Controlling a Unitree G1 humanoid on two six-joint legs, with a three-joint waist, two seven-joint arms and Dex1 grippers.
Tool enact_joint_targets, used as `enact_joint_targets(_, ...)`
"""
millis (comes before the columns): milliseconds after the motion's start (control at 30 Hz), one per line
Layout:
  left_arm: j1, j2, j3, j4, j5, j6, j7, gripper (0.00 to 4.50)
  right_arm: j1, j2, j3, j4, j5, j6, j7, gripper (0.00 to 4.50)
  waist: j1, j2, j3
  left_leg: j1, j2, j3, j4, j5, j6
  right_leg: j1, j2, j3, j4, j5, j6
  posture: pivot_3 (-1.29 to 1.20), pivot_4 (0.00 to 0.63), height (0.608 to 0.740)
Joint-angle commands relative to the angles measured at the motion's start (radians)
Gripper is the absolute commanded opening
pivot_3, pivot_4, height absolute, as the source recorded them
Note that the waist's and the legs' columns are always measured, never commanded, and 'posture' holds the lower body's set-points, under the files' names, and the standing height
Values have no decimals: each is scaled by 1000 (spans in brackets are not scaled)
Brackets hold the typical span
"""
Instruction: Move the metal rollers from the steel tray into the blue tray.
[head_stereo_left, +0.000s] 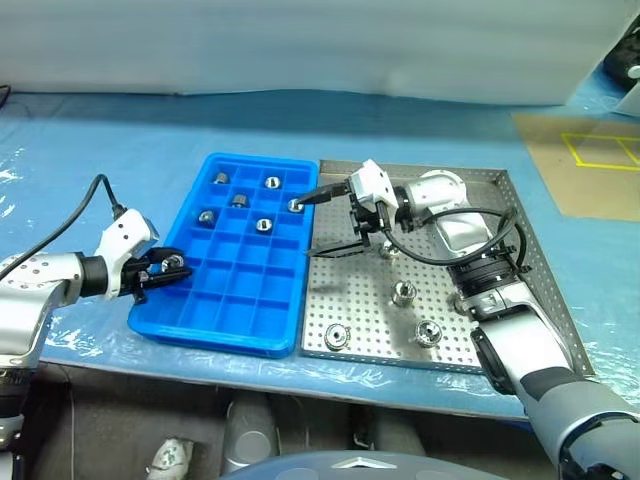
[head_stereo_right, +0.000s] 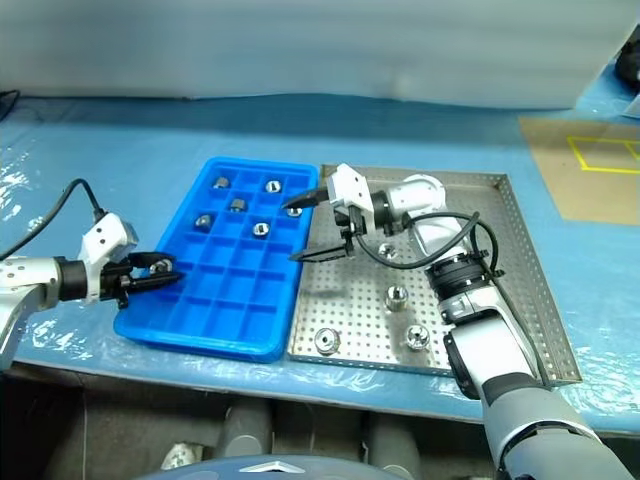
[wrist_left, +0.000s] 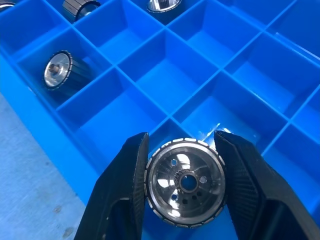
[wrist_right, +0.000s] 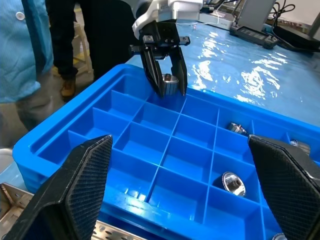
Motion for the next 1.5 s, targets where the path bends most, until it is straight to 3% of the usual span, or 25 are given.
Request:
enact_joint_targets(33, -26, 17, -19, 38, 28, -37, 6, 1757, 9, -16, -27, -55, 10, 8, -15, 4500, -1, 0, 0, 0, 0, 0, 0, 0, 0, 0, 0, 0, 0, 0, 0, 244, 150, 740)
enact_joint_targets(133, -35, 30, -36, 61, 37, -52, -10, 1757, 17, -23, -30, -65, 9, 10, -27, 4500, -1, 0, 0, 1, 0, 0, 0, 0, 0, 0, 1, 0, 0, 0, 0, 240, 150, 740)
enact_joint_targets(267, -52, 37, -46, 79, 49, -71, -2, 3008, 27, -29, -31, -78, 12, 16, -35, 4500, -2, 0, 0, 2, 0, 0, 0, 1, -1, 0, 1, 1, 1, 0, 0, 229, 150, 740)
enact_joint_targets(567, -124, 41, -57, 16, -5, -39, -57, 3008, 36, -51, -43, -96, 14, 22, -54, 4500, -2, 0, 0, 2, 0, 0, 0, 1, -1, 0, 1, 1, 1, 0, 0, 200, 150, 740)
enact_joint_targets(667, -230, -14, -102, 4, -28, -37, -73, 3008, 45, -81, -58, -105, 14, 35, -62, 4500, 3, 0, 0, 1, 0, 0, 0, 1, -1, 1, 0, 1, 1, 0, 0, 156, 150, 740)
enact_joint_targets(900, -456, -153, -288, 191, 59, -142, -148, 3008, 120, -153, -100, -184, 15, 81, -117, 4500, -20, 0, 0, 3, 0, 1, 4, 1, -1, 4, 0, 2, 2, 0, 0, 24, 150, 740)
enact_joint_targets(1367, -718, -396, -447, 444, 65, -296, -475, 3008, 516, -362, -315, -620, 83, 311, -332, 4500, -88, 0, 0, 4, -3, 3, 3, 0, 0, 4, 2, 8, 0, 1, 1, -281, 150, 740)
enact_joint_targets(1500, -777, -430, -560, 499, 67, -377, -511, 3008, 619, -393, -366, -714, 104, 357, -378, 4500, -109, 0, 0, 6, -4, 5, 4, 0, 1, 7, 2, 12, 0, 2, 3, -337, 150, 740)
